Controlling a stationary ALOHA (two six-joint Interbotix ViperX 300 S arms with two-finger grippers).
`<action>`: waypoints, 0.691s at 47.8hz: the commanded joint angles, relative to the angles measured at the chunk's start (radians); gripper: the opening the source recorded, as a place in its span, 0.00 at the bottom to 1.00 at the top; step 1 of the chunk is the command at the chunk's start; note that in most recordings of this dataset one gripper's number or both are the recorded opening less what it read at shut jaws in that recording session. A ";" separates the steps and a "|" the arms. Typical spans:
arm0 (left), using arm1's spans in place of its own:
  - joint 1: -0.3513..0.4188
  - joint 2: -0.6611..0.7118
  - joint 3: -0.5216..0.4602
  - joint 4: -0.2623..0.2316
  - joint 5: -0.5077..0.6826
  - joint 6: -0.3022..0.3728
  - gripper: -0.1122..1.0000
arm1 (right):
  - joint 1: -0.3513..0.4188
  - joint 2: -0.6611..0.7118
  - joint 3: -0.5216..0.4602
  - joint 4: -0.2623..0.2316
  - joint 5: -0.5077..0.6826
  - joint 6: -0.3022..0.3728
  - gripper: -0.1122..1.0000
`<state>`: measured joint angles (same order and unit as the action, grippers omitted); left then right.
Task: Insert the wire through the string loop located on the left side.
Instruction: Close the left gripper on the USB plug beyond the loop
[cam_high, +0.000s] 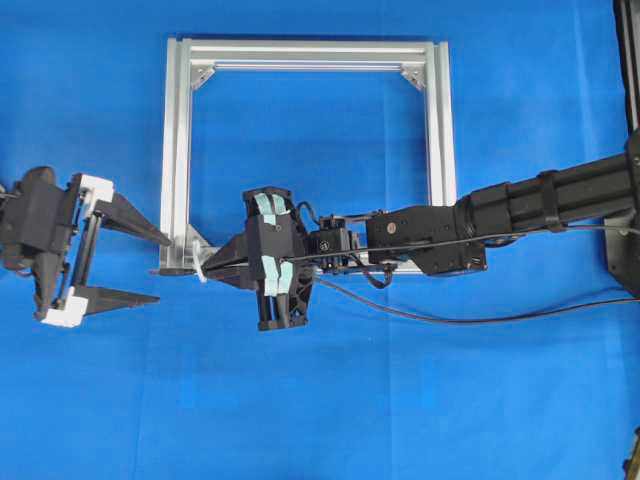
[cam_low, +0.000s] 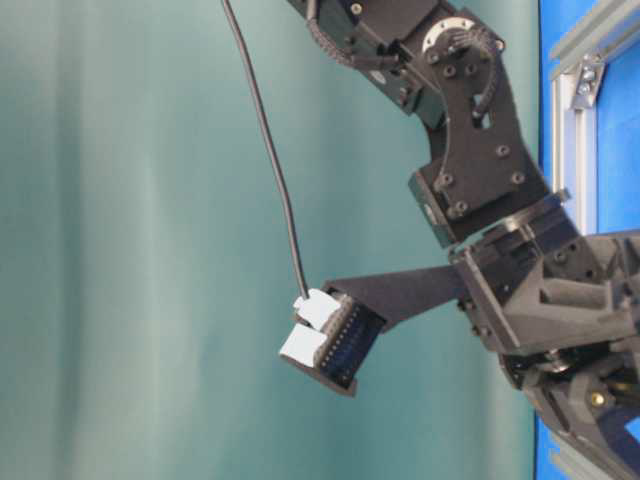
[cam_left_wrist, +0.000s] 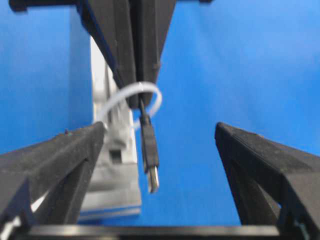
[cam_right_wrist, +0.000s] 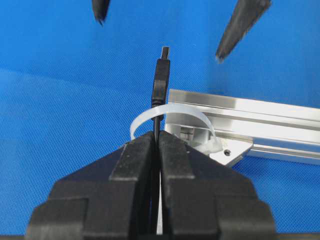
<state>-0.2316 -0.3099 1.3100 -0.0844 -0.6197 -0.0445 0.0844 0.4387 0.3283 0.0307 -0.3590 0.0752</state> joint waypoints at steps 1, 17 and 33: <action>-0.003 0.052 -0.028 0.002 -0.006 -0.002 0.89 | -0.002 -0.018 -0.011 0.002 -0.005 0.002 0.10; -0.003 0.173 -0.075 0.003 -0.006 -0.002 0.88 | -0.002 -0.020 -0.011 0.002 0.000 0.002 0.10; -0.003 0.150 -0.063 0.002 -0.006 -0.002 0.88 | -0.002 -0.020 -0.011 0.002 0.002 0.002 0.10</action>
<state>-0.2316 -0.1473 1.2502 -0.0844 -0.6197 -0.0460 0.0844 0.4403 0.3283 0.0307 -0.3543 0.0752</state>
